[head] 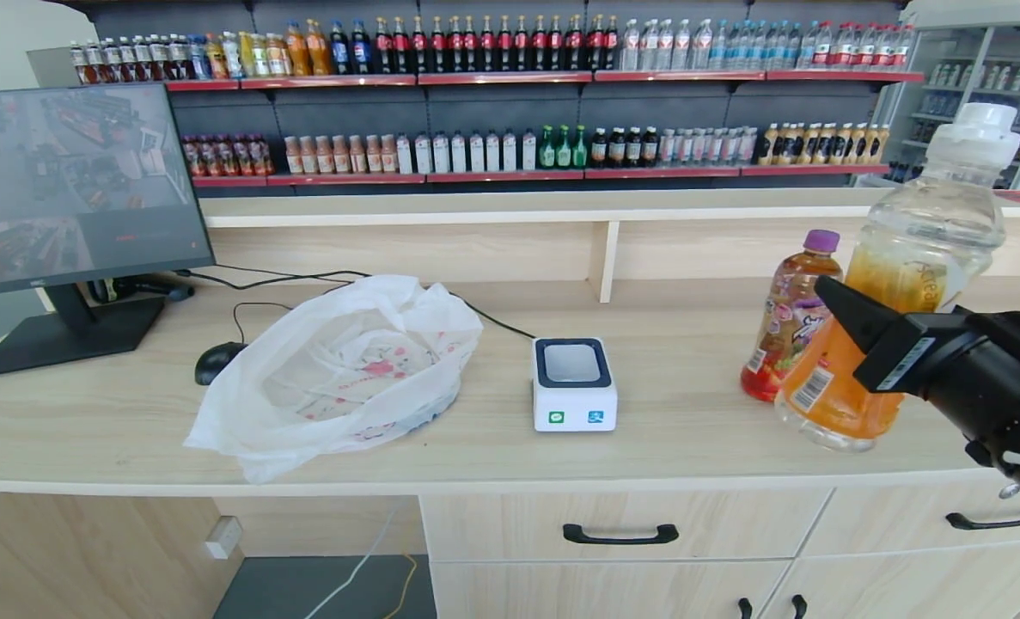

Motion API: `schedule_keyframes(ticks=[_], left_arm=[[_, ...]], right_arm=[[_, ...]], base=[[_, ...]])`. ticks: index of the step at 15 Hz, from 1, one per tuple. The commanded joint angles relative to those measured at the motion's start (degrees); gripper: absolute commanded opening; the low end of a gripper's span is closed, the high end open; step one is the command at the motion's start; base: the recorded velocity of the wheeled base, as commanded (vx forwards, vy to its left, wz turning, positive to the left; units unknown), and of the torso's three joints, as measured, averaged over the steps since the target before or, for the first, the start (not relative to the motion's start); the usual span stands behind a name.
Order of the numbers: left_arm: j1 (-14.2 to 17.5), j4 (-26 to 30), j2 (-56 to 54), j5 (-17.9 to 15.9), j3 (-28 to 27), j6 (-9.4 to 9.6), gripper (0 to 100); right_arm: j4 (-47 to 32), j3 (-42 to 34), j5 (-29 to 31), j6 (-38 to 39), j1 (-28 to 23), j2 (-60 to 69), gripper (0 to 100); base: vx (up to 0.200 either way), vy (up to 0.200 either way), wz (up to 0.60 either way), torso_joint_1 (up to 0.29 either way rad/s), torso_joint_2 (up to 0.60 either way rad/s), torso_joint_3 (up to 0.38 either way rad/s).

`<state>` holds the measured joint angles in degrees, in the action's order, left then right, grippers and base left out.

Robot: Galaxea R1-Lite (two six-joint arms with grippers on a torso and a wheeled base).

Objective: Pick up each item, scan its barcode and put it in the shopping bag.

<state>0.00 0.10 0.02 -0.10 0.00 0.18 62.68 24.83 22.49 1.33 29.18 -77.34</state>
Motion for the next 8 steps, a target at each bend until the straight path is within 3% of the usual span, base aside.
schedule_keyframes(ticks=[1,5,8], left_arm=[[0.0,-0.01,-0.02,0.01,0.0,-0.09,100],[0.0,-0.01,-0.02,0.01,0.0,-0.01,100],[0.0,-0.01,-0.02,0.01,0.0,-0.01,100]], right_arm=[[2.09,-0.57,2.56,1.4,4.13,-1.68,0],[2.79,-0.4,3.35,5.26,6.68,-3.43,0],[2.79,-3.21,3.35,12.47,12.04,-1.94,0]], base=[[0.0,0.0,0.0,0.0,0.0,0.0],[0.0,0.0,0.0,0.0,0.0,0.0],[0.0,0.0,0.0,0.0,0.0,0.0]])
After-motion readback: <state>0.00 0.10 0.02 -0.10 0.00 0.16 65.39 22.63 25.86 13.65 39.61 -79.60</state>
